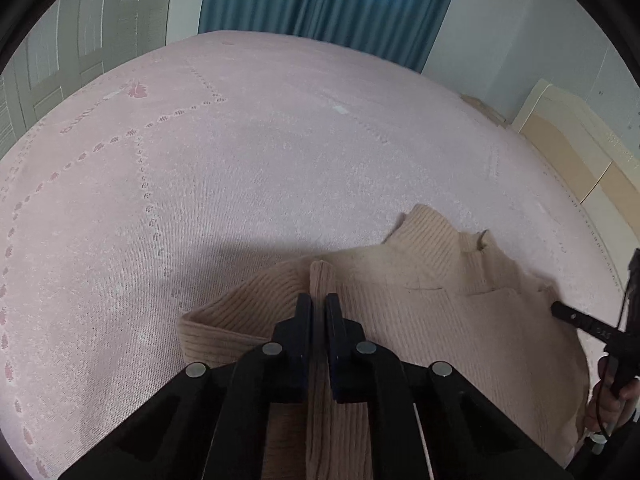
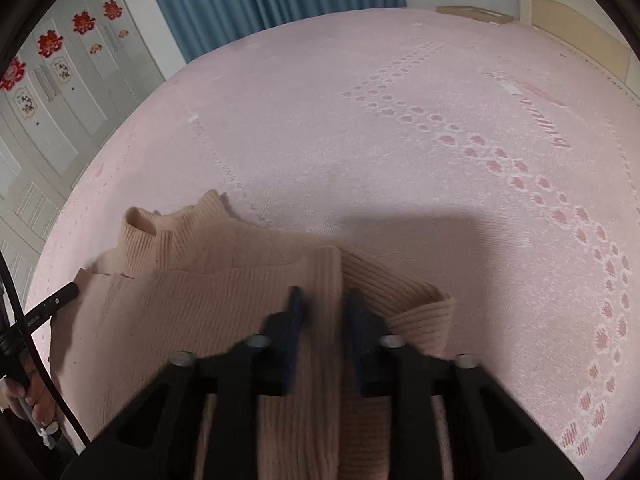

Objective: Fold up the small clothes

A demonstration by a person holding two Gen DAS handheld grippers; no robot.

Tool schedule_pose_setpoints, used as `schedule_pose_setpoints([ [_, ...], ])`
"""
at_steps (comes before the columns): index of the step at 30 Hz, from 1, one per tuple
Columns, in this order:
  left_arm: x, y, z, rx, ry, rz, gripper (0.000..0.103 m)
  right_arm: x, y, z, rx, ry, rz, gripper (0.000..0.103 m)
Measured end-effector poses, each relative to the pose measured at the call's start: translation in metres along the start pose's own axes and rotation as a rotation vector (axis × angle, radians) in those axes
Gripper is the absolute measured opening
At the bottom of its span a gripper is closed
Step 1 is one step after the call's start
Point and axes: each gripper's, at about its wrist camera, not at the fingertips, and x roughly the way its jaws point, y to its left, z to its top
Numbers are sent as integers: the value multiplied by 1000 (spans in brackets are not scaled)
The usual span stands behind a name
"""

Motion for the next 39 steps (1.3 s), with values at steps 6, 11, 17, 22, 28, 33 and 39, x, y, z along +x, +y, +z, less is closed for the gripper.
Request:
schedule_pose_setpoints([
  [6, -19, 7, 8, -15, -92, 25, 7, -23, 15, 5, -53, -143, 32, 5],
  [11, 6, 2, 2, 16, -11, 89, 8, 18, -2, 1, 30, -11, -42, 5],
  [17, 10, 9, 2, -9, 11, 107, 21, 14, 1, 1, 10, -46, -80, 8],
  [22, 0, 14, 1, -42, 24, 83, 25, -8, -5, -3, 17, -95, -74, 21],
  [28, -35, 18, -15, -61, 3, 88, 41, -55, 6, -25, -1, -171, -113, 30],
  [33, -68, 34, -43, -98, -6, 88, 64, -87, 48, -62, -29, -180, 14, 43],
  [39, -88, 58, -87, -155, 15, 75, 64, -79, 111, -105, -149, -131, 104, 48],
])
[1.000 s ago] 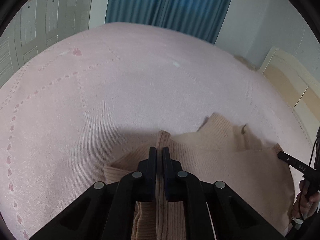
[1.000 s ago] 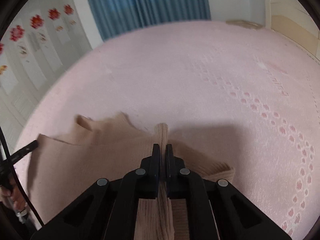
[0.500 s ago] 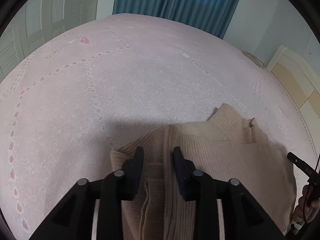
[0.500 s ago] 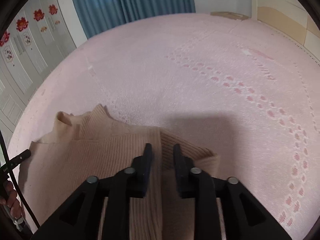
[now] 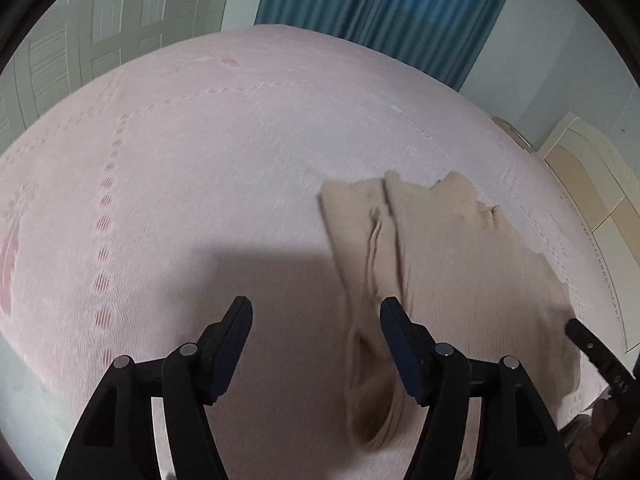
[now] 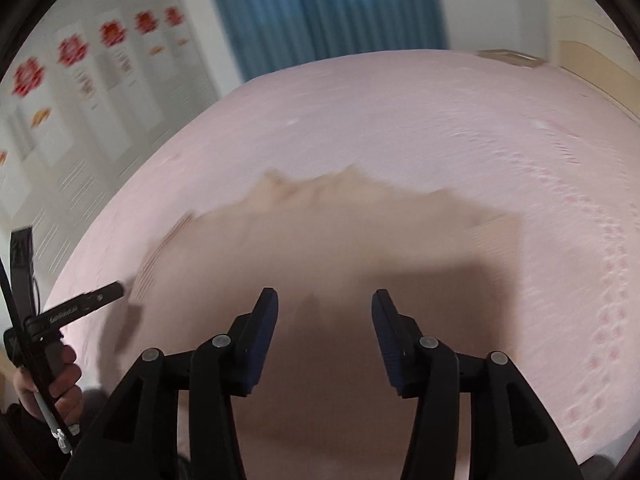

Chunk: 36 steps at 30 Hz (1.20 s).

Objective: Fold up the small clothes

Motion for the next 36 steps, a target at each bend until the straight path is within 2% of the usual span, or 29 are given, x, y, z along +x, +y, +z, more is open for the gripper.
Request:
schedule_pose_setpoints([
  [4, -13, 16, -8, -69, -23, -54, 64, 27, 25, -10, -94, 37, -64, 48],
  [7, -13, 18, -9, -59, -45, -33, 65, 37, 34, -13, -144, 20, -140, 48],
  [9, -8, 16, -7, -36, -40, -7, 65, 44, 33, -6, -135, 20, -175, 49],
  [11, -6, 16, -4, -26, -43, -12, 65, 55, 29, 5, -90, 31, -203, 49],
  [18, -2, 34, -1, -75, -24, -52, 65, 89, 23, 48, -54, 87, -232, 49],
  [24, 3, 48, 3, -129, -15, -96, 65, 131, 5, 82, 10, 185, -220, 47],
  [29, 7, 46, 4, -128, -2, -99, 65, 121, 7, 76, -18, 182, -223, 47],
  [33, 7, 49, 3, -131, 2, -106, 65, 87, 18, 54, -60, 154, -227, 47],
  [36, 5, 52, 0, -141, 4, -118, 65, 61, 25, 26, -69, 164, -185, 47],
])
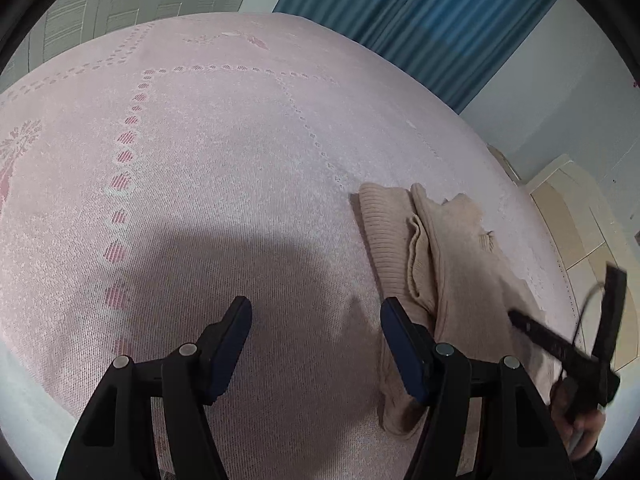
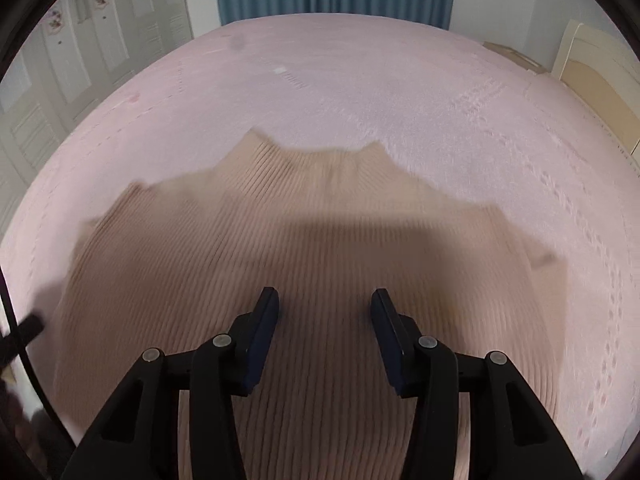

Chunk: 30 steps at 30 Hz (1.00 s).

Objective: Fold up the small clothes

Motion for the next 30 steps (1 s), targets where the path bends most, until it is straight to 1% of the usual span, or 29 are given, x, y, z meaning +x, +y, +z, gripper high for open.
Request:
schedule_pose_setpoints([
  [4, -6, -2, -9, 15, 13, -14, 65, -26, 8, -39, -58, -24, -15, 47],
  [5, -7, -3, -11, 23, 17, -19, 65, -30, 10, -46, -67, -17, -17, 47],
  [7, -10, -5, -15, 28, 21, -34, 65, -35, 7, -68, -55, 22, 11, 47],
  [8, -12, -6, -17, 30, 26, -46, 65, -38, 6, -80, -56, 25, 14, 47],
  [10, -15, -7, -21, 34, 45, -67, 65, -48, 9, -94, -90, 1, 7, 47],
  [12, -18, -12, -27, 50, 51, -87, 65, -56, 8, -106, -101, 11, 19, 47],
  [16, -24, -28, -40, 115, 70, -118, 65, -73, -1, -116, -72, 5, 75, 47],
  [20, -17, -44, -51, 162, 111, -105, 65, -86, -20, -117, -16, -35, 97, 47],
  [22, -12, -50, -52, 181, 134, -81, 65, -88, -29, -115, 4, -45, 96, 47],
  [25, -6, -55, -52, 184, 161, -53, 65, -94, -50, -114, 58, -84, 73, 47],
  [27, -5, -56, -51, 175, 156, -60, 65, -98, -64, -114, 98, -112, 87, 47],
  [30, -1, -59, -50, 175, 160, -50, 63, -100, -78, -115, 140, -150, 101, 47],
])
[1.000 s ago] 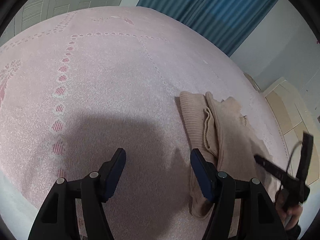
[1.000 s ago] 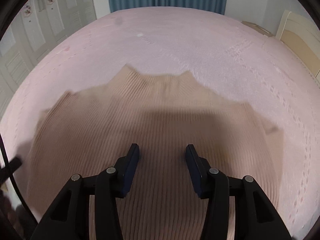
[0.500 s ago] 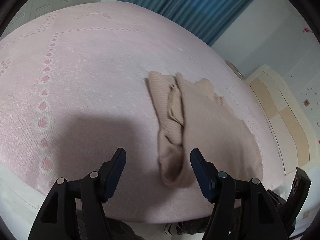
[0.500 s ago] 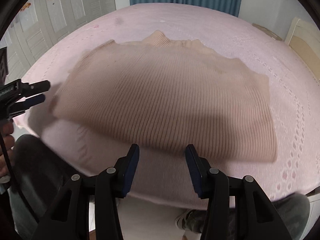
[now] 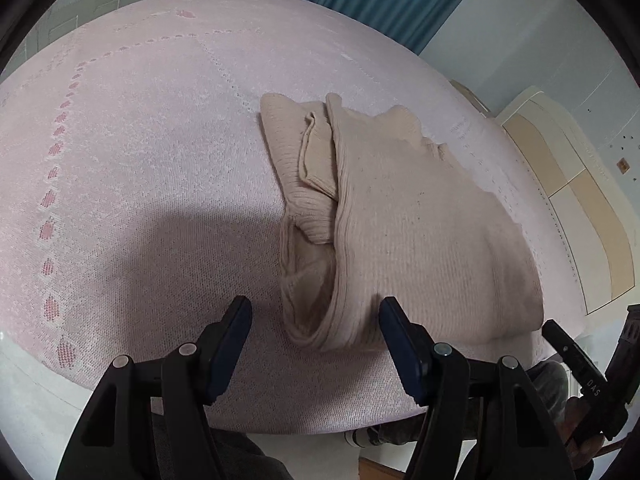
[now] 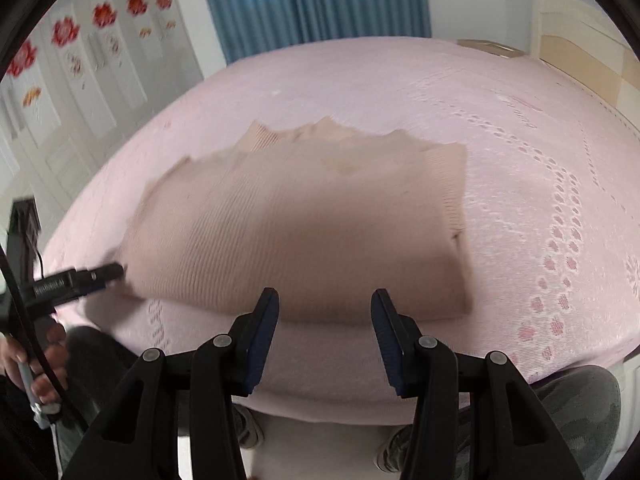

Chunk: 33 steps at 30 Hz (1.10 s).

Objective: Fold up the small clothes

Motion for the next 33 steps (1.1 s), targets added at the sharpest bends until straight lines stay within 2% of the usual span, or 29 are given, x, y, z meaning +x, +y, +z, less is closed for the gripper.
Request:
schedule_pose_setpoints([
  [2, 4, -6, 4, 12, -3, 7, 63, 1, -10, 0, 31, -16, 40, 47],
  [6, 14, -10, 9, 20, -1, 7, 61, 8, -24, -3, 81, 16, 120, 47],
  [15, 32, -19, 29, 35, -6, 27, 60, 21, -19, -4, 45, 12, 110, 47],
  [20, 34, -17, 36, 8, -14, 16, 60, 25, -21, -2, 54, 11, 122, 47],
  [22, 31, -15, 35, 13, -12, 21, 56, 24, -22, -2, 58, 13, 128, 47],
  [24, 27, -15, 32, 17, 1, 13, 47, 21, -24, -3, 66, 13, 138, 47],
  [29, 27, -13, 28, -11, -4, -7, 45, 19, -25, -3, 75, 6, 154, 47],
  [33, 31, -15, 36, -18, -5, 13, 44, 15, -26, -3, 73, -5, 154, 47],
])
